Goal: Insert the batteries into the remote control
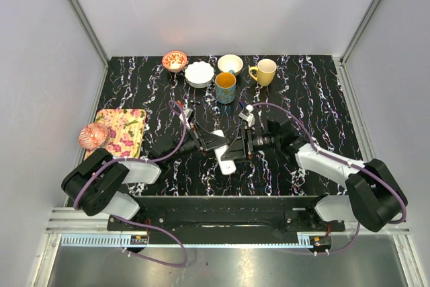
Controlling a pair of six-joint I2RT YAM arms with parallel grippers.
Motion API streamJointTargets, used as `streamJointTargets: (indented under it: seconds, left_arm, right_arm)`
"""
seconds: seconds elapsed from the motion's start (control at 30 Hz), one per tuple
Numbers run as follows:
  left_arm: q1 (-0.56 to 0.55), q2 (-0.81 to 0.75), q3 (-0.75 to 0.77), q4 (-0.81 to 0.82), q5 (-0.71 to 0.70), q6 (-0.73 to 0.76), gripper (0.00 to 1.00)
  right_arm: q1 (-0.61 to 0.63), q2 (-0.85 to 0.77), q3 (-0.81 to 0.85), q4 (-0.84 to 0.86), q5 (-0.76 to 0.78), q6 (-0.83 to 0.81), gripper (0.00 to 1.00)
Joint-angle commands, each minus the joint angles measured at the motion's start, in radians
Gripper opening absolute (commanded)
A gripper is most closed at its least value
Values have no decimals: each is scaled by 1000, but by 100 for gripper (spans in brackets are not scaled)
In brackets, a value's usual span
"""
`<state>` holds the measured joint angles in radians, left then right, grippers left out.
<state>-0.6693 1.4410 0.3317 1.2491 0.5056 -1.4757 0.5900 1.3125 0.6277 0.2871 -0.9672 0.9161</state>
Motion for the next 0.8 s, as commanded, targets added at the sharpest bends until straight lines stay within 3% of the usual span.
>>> streamJointTargets:
  seconds: [0.0, 0.07, 0.1, 0.17, 0.2, 0.27, 0.4, 0.47, 0.5, 0.67, 0.7, 0.73, 0.77]
  left_arm:
    - [-12, -37, 35, 165, 24, -20, 0]
    - [-12, -40, 35, 165, 25, -20, 0]
    - [-12, -40, 35, 165, 25, -18, 0]
    - [-12, -42, 33, 161, 24, -14, 0]
    - [-12, -42, 33, 161, 24, -12, 0]
    - [-13, -40, 30, 154, 19, -8, 0]
    - [-12, -34, 26, 150, 5, 5, 1]
    - [-6, -27, 30, 150, 5, 11, 11]
    - [-1, -25, 33, 153, 10, 9, 27]
    - [63, -21, 24, 200, -13, -17, 50]
    - [76, -22, 23, 204, -21, -18, 61]
    - [88, -34, 21, 205, -22, -20, 81]
    - [120, -45, 15, 202, -24, -20, 86]
  right_arm:
    - [-1, 21, 7, 63, 10, 20, 57]
    - [-2, 27, 7, 69, 4, 24, 53]
    - [-1, 30, 6, 82, -2, 30, 42]
    - [-2, 42, 7, 101, -16, 44, 30]
    - [-1, 48, 6, 124, -30, 59, 16]
    - [-1, 60, 3, 150, -45, 76, 1]
    - [-1, 54, -11, 204, -80, 115, 0]
    - [-1, 22, -17, 205, -87, 119, 0]
    - [-2, 2, -17, 164, -85, 101, 0]
    - [-2, -157, 78, -158, -13, -86, 0]
    - [-2, -176, 96, -255, 27, -135, 0]
    - [-2, -202, 133, -316, 47, -157, 0]
    - [-4, -212, 156, -363, 71, -181, 0]
